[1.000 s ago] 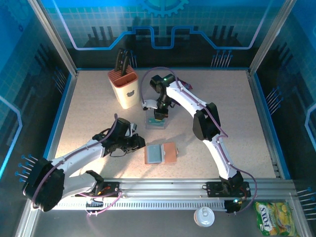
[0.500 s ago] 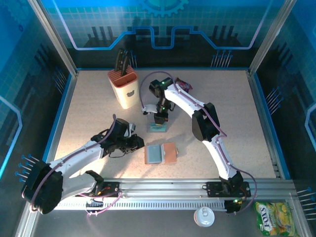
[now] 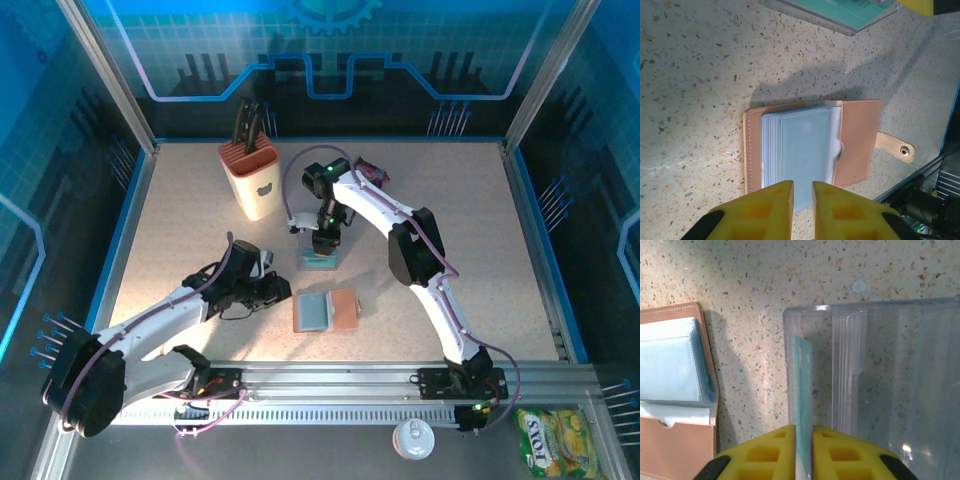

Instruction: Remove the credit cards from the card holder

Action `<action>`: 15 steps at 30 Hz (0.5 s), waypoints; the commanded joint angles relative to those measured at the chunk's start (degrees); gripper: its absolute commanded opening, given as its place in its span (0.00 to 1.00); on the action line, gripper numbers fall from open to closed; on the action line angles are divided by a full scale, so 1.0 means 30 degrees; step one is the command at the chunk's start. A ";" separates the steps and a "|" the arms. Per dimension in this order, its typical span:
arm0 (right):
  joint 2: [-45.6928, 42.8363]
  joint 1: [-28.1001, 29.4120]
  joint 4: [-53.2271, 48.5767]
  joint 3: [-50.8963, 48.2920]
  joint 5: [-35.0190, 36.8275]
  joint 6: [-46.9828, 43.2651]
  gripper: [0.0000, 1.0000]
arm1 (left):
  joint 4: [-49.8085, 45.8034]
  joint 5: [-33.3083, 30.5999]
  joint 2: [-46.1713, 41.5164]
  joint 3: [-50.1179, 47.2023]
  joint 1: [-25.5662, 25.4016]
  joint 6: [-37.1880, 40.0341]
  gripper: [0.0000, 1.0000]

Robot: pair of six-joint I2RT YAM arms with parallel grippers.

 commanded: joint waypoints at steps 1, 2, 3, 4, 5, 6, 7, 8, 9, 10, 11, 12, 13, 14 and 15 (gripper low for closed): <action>-0.1004 0.0310 -0.0520 0.0482 -0.0500 0.0472 0.27 | -0.0542 -0.0283 -0.0392 -0.0162 0.0108 0.0134 0.19; -0.1295 0.0310 -0.0327 0.0412 -0.0459 0.0654 0.30 | -0.0540 -0.0299 -0.0362 -0.0153 0.0108 0.0167 0.19; -0.1661 0.0310 -0.0007 0.0269 -0.0388 0.0904 0.32 | -0.0514 -0.0314 -0.0304 -0.0148 0.0126 0.0186 0.19; -0.2060 0.0310 0.0403 0.0016 -0.0279 0.1179 0.33 | -0.0442 -0.0334 -0.0245 -0.0150 0.0108 0.0219 0.19; -0.2418 0.0337 0.0829 -0.0319 -0.0275 0.1421 0.33 | -0.0375 -0.0339 -0.0162 -0.0142 0.0115 0.0233 0.19; -0.3173 0.0339 0.1395 -0.0804 -0.0258 0.1699 0.35 | -0.0312 -0.0372 -0.0049 -0.0165 0.0115 0.0277 0.19; -0.3779 0.0381 0.2117 -0.1447 -0.0185 0.2022 0.36 | -0.0199 -0.0394 0.0048 -0.0185 0.0119 0.0324 0.19; -0.4321 0.0412 0.2761 -0.2055 -0.0075 0.2339 0.37 | -0.0126 -0.0402 0.0153 -0.0142 0.0143 0.0354 0.19; -0.4981 0.0474 0.3514 -0.2765 0.0079 0.2709 0.38 | -0.0006 -0.0387 0.0276 -0.0130 0.0144 0.0376 0.19; -0.5691 0.0554 0.4224 -0.3543 0.0130 0.3062 0.38 | 0.0111 -0.0351 0.0407 -0.0101 0.0141 0.0402 0.19; -0.6249 0.0624 0.4824 -0.4218 0.0178 0.3391 0.38 | 0.0224 -0.0314 0.0533 -0.0094 0.0160 0.0376 0.19; -0.6900 0.0737 0.5645 -0.5018 0.0253 0.3878 0.38 | 0.0385 -0.0278 0.0659 -0.0094 0.0155 0.0369 0.19; -0.7439 0.0829 0.6320 -0.5755 0.0323 0.4281 0.38 | 0.0527 -0.0262 0.0768 -0.0083 0.0137 0.0326 0.19; -0.8005 0.0992 0.7077 -0.6565 0.0427 0.4892 0.38 | 0.0682 -0.0237 0.0889 -0.0127 0.0137 0.0267 0.19; -0.8538 0.1150 0.7828 -0.7402 0.0548 0.5588 0.38 | 0.0838 -0.0185 0.1021 -0.0154 0.0150 0.0186 0.19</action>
